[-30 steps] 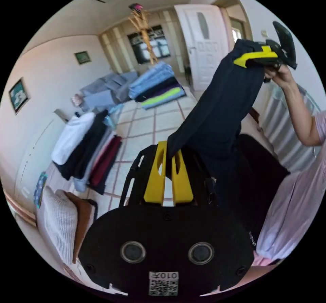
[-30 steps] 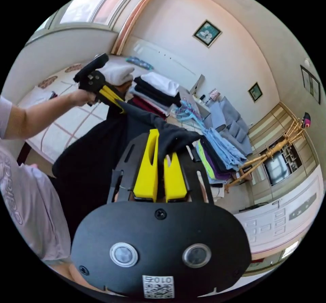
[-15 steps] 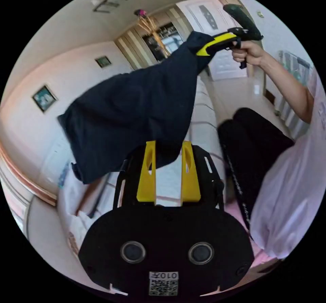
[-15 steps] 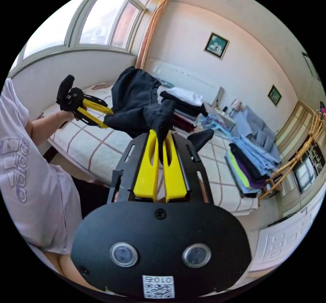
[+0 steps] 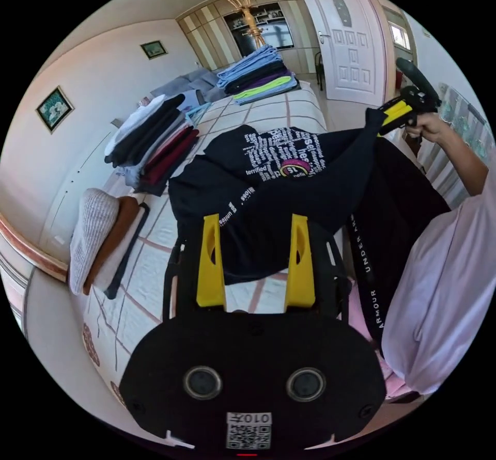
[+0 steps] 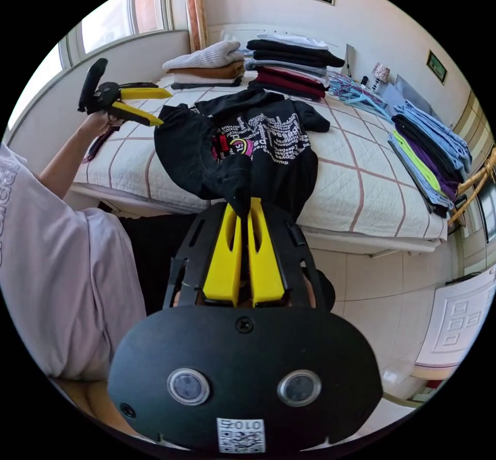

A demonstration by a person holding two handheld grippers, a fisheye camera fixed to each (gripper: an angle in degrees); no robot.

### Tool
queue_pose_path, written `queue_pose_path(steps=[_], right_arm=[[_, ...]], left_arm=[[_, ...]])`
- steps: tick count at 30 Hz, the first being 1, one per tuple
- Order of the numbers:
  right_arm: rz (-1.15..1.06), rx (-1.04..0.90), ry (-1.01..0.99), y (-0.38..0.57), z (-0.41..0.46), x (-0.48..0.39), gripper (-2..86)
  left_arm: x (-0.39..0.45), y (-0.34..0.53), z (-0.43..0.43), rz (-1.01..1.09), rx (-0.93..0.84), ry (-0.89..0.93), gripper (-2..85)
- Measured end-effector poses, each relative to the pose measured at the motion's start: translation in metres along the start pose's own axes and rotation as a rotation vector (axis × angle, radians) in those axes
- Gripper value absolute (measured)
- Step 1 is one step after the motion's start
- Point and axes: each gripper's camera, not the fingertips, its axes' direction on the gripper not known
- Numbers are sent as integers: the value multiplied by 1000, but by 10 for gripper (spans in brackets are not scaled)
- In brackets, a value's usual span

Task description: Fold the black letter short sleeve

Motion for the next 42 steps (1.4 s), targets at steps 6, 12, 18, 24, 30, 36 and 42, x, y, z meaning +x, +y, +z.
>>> queue_pose_path(steps=[6, 12, 18, 24, 30, 36, 42], right_arm=[[-25, -29, 21, -11, -4, 6, 9], [-23, -20, 25, -21, -10, 15, 9], [-40, 3, 19, -21, -13, 19, 9], [-152, 65, -90, -31, -3, 5, 9], [-320, -87, 66, -73, 27, -33, 8], [-329, -94, 111, -118, 12, -8, 8], [-156, -115, 14, -175, 37, 55, 9]], left_arm=[[-49, -33, 91, 144, -157, 274, 163], [-57, -19, 111, 197, -147, 584, 53], [-1, 61, -22, 252, 161, 420, 6], [57, 154, -29, 75, 36, 214, -1], [90, 176, 46, 16, -103, 6, -2], [42, 155, 63, -25, -1, 56, -2], [-23, 143, 130, -182, -26, 145, 4]])
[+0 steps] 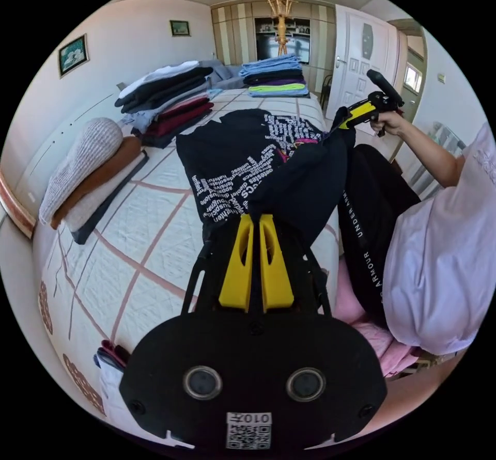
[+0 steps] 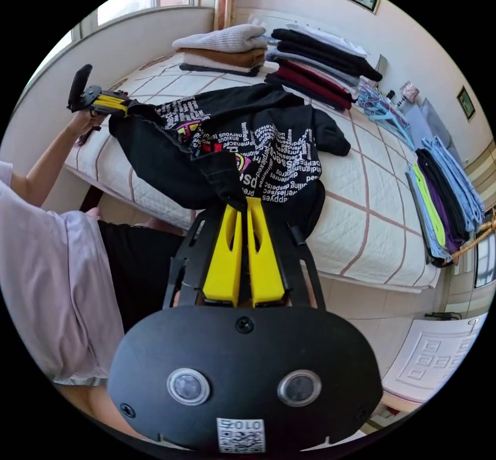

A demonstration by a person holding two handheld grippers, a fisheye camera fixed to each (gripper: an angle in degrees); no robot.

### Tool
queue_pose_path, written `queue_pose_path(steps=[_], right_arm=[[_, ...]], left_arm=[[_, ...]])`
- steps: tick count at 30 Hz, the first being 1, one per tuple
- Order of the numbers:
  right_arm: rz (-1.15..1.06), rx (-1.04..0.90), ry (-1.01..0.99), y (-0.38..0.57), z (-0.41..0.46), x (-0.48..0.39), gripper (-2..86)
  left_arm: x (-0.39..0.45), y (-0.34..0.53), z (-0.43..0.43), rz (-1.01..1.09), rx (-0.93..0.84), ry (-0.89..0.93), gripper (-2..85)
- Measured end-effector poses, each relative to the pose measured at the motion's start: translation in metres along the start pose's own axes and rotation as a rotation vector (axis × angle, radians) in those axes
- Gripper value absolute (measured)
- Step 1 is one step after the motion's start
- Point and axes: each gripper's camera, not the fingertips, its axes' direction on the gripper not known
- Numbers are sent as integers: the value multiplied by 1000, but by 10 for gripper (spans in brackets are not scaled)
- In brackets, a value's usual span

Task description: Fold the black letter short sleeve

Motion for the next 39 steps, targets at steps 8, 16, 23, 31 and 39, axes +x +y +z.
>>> queue_pose_path(steps=[8, 16, 23, 31, 39], right_arm=[[14, -89, -53, -26, 50, 28, 10], [25, -44, -87, -9, 52, 38, 16], [-38, -17, -100, 26, 53, 37, 49], [-64, -27, -59, 66, 87, 30, 73], [-102, 24, -56, 89, 119, 11, 88]], left_arm=[[-14, -11, 52, 92, -137, 114, 59], [-32, -16, 76, 146, -182, 189, 71], [-34, -8, 63, 178, -159, 17, 12], [-77, 19, 0, 99, 57, 68, -2], [-108, 28, -47, 65, 185, 11, -3]])
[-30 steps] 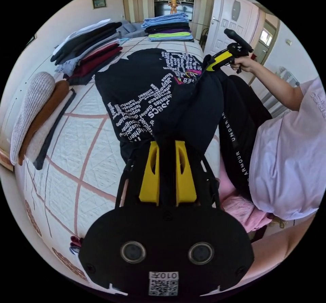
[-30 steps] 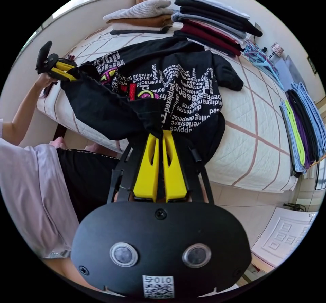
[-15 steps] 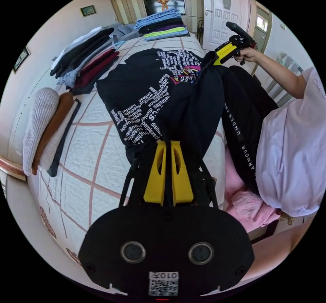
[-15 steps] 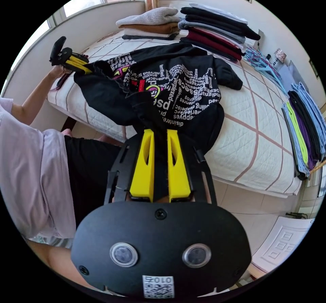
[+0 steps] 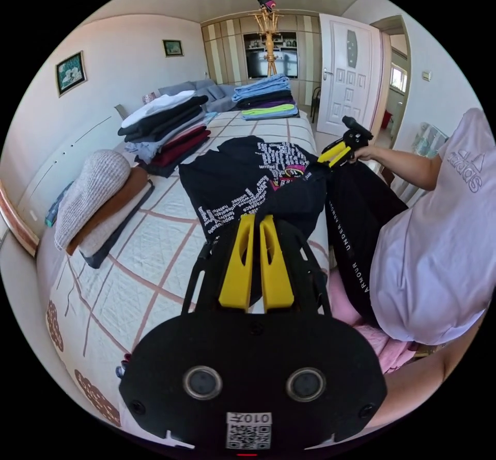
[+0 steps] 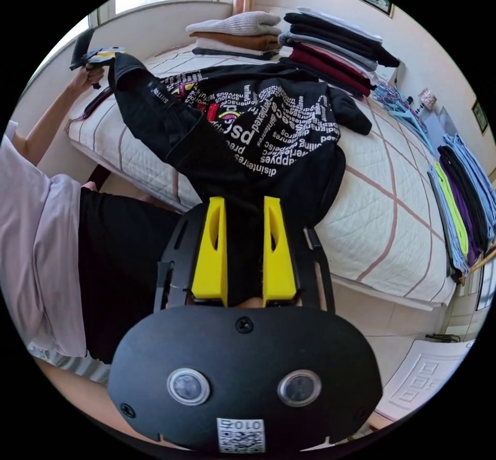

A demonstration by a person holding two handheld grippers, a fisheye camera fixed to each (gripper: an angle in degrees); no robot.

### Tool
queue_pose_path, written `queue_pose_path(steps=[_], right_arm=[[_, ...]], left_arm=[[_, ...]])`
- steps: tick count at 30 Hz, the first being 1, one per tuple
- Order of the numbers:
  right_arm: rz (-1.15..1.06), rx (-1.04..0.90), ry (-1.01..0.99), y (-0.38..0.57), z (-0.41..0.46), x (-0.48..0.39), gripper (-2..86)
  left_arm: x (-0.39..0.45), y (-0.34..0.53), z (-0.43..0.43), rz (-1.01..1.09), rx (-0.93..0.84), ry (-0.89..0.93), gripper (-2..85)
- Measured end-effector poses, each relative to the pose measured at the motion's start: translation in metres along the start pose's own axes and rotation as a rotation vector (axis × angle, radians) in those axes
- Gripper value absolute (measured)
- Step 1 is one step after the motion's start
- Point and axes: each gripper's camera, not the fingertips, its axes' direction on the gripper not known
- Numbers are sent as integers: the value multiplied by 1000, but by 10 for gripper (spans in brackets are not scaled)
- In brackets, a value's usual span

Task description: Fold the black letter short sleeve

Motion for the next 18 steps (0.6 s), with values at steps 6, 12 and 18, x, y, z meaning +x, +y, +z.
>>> queue_pose_path(steps=[6, 12, 18], right_arm=[[-62, -25, -3, 26, 23, -36, 36], [60, 106, 156, 54, -40, -41, 17], [114, 459, 459, 59, -247, -74, 12]], left_arm=[[-29, -1, -20, -37, -6, -60, -4], [-55, -29, -61, -28, 45, -175, -4], [-55, -119, -229, 90, 357, -386, -3]])
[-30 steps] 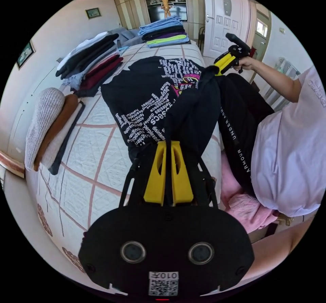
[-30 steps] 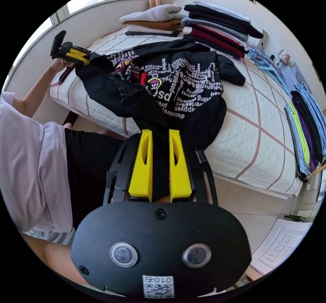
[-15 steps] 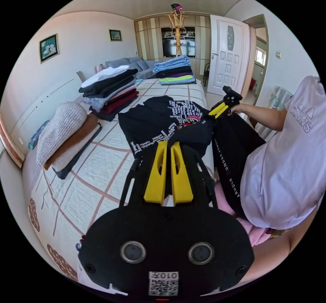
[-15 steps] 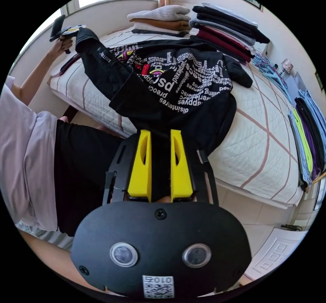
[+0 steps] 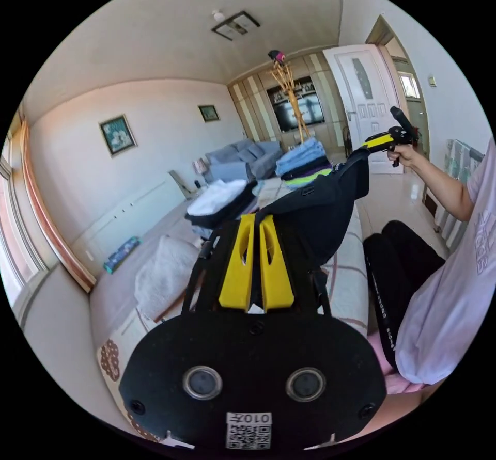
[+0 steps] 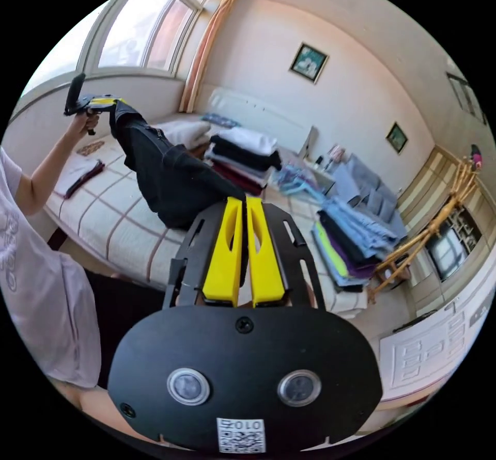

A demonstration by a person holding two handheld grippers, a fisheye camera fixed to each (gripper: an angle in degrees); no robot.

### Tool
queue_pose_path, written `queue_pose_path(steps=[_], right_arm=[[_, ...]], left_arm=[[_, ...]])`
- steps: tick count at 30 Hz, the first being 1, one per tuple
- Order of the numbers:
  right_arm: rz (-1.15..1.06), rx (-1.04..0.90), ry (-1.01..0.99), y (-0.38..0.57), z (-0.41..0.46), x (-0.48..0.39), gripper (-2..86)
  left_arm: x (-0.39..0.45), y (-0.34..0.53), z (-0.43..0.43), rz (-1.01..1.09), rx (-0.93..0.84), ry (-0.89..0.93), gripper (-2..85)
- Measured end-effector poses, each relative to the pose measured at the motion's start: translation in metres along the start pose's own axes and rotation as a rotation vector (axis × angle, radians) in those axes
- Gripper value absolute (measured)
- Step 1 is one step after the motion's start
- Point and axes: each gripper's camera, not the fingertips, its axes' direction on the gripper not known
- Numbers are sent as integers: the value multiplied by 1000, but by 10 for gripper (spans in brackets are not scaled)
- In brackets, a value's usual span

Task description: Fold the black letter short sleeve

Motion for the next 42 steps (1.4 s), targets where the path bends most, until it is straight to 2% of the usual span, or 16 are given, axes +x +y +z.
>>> queue_pose_path(steps=[2, 7, 17, 20, 23, 26, 31, 34, 36, 38, 42], right_arm=[[-4, 148, 110, -19, -84, -7, 12], [-22, 378, 248, -11, -211, -46, 11], [-94, 504, 436, 14, -334, -117, 11], [-99, 550, 426, 19, -351, -126, 12], [-107, 524, 408, 21, -340, -128, 12], [-84, 449, 333, 21, -301, -117, 12], [-53, 211, 250, 2, -194, -79, 11], [-4, 89, 220, -31, -133, -40, 11], [40, 140, 213, -54, -133, -22, 11], [38, 246, 292, -80, -155, -16, 11], [-7, 344, 347, -96, -180, -17, 11]], left_arm=[[-13, -35, -50, 24, 103, -48, -3], [-35, -88, -184, 65, 334, -57, -3], [-58, -136, -306, 142, 401, -27, -4], [-65, -149, -324, 154, 413, -36, -4], [-82, -158, -304, 131, 373, 13, -3], [-109, -157, -233, 70, 246, 117, -3], [-171, -137, -38, -80, -14, 326, -4], [-211, -148, 29, -154, 8, 384, -4], [-222, -171, 30, -125, 61, 320, -4], [-224, -195, 11, -85, 110, 248, -4], [-207, -214, -49, 0, 199, 183, -4]])
